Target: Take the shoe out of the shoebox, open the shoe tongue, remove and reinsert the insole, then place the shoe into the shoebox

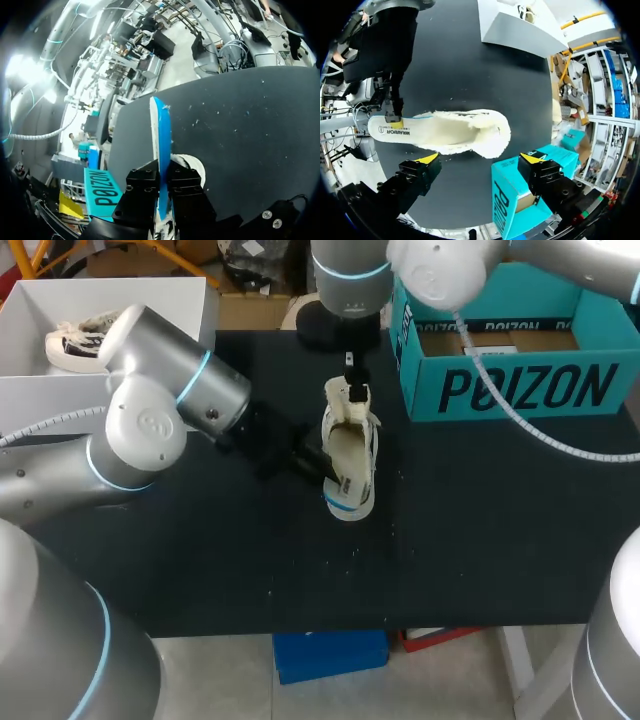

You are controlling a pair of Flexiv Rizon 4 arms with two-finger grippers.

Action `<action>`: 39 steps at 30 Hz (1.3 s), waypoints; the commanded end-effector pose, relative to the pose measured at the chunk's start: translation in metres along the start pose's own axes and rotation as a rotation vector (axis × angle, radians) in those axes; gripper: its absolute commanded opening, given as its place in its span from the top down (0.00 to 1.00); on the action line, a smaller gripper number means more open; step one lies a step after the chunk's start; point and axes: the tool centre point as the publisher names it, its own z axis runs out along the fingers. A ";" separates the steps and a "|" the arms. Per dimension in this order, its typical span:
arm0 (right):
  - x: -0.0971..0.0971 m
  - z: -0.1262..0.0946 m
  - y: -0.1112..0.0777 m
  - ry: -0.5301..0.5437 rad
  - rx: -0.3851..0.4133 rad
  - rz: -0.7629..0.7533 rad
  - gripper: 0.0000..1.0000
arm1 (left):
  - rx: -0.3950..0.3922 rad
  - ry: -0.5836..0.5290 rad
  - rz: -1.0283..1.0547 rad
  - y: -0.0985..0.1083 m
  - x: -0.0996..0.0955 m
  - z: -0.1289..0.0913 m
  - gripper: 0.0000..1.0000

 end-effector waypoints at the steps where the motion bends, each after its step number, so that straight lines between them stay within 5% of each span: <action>1: 0.031 -0.008 -0.014 -0.160 -0.065 0.043 0.00 | -0.005 -0.021 0.003 -0.003 0.004 0.005 1.00; 9: 0.067 -0.023 -0.022 -0.316 -0.184 0.207 0.00 | -0.014 -0.042 -0.012 0.000 0.003 0.005 1.00; 16: 0.090 -0.023 -0.026 -0.323 -0.208 0.274 0.00 | 0.002 -0.067 -0.043 -0.004 0.003 0.009 1.00; 39: 0.092 -0.023 -0.027 -0.325 -0.212 0.282 0.00 | -0.001 -0.052 -0.050 0.043 -0.002 0.010 1.00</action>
